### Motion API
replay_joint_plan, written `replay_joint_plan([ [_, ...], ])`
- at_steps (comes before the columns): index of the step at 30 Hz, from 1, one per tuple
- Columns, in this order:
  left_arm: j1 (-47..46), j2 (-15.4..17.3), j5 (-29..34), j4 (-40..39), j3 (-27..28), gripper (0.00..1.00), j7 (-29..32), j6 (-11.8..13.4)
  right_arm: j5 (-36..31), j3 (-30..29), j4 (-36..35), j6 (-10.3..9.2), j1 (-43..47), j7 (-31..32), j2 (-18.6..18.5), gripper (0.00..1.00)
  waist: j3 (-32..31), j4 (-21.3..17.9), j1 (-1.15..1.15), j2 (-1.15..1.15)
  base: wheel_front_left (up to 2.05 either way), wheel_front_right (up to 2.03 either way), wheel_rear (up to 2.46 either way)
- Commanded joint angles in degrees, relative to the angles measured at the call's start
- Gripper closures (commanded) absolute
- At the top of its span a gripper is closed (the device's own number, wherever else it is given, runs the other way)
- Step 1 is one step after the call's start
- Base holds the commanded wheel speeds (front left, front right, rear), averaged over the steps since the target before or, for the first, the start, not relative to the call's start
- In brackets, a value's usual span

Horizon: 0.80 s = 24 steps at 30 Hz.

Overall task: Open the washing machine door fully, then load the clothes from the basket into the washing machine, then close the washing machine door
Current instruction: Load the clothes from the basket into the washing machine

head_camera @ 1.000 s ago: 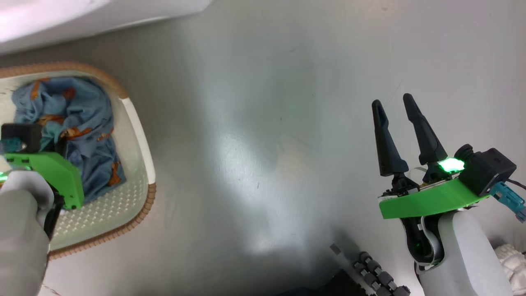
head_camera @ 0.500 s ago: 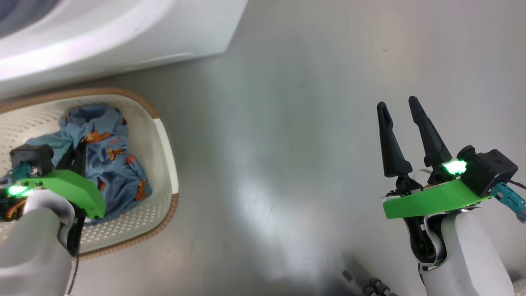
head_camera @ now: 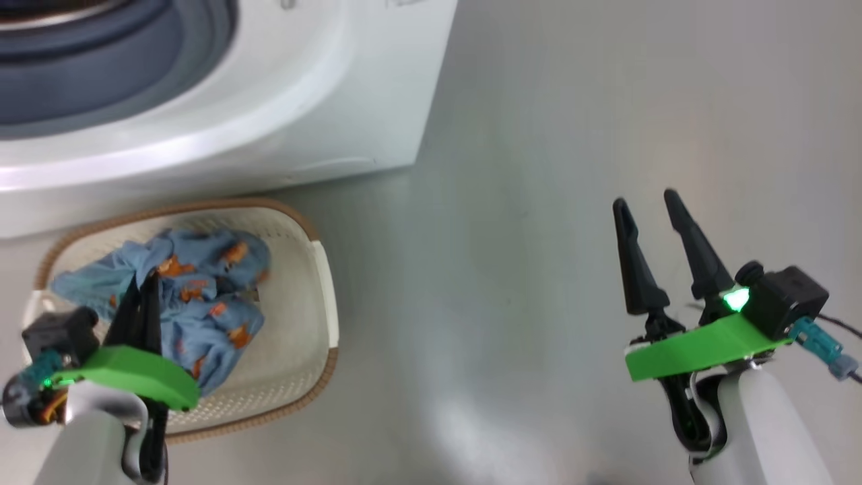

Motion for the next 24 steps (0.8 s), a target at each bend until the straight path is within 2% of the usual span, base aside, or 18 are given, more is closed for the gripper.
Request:
replay_joint_plan([
  [1,1.9,1.3,0.8,-1.9,2.5,1.0,-0.7,0.7,-0.4,1.2,-0.9,0.09,2.0,-0.3,0.1,0.0,-4.2,2.2,0.0,0.0,0.0,0.0,0.0],
  [11,11.0,-4.0,7.9,-15.1,12.7,1.0,-0.7,0.2,-3.0,1.3,0.1,0.09,4.1,-0.3,0.1,0.0,-11.2,3.3,0.0,0.0,0.0,0.0,0.0],
  [17,14.7,-7.1,11.9,-22.4,17.1,1.0,-0.7,-0.4,-5.0,1.5,0.4,0.09,5.1,-0.3,0.1,0.0,-14.8,3.4,0.0,0.0,0.0,0.0,0.0],
  [24,19.1,-9.2,15.2,-29.9,20.3,1.0,-0.7,-1.3,-5.9,2.0,0.6,0.09,6.6,-0.3,0.1,0.0,-19.2,3.1,0.0,0.0,0.0,0.0,0.0],
])
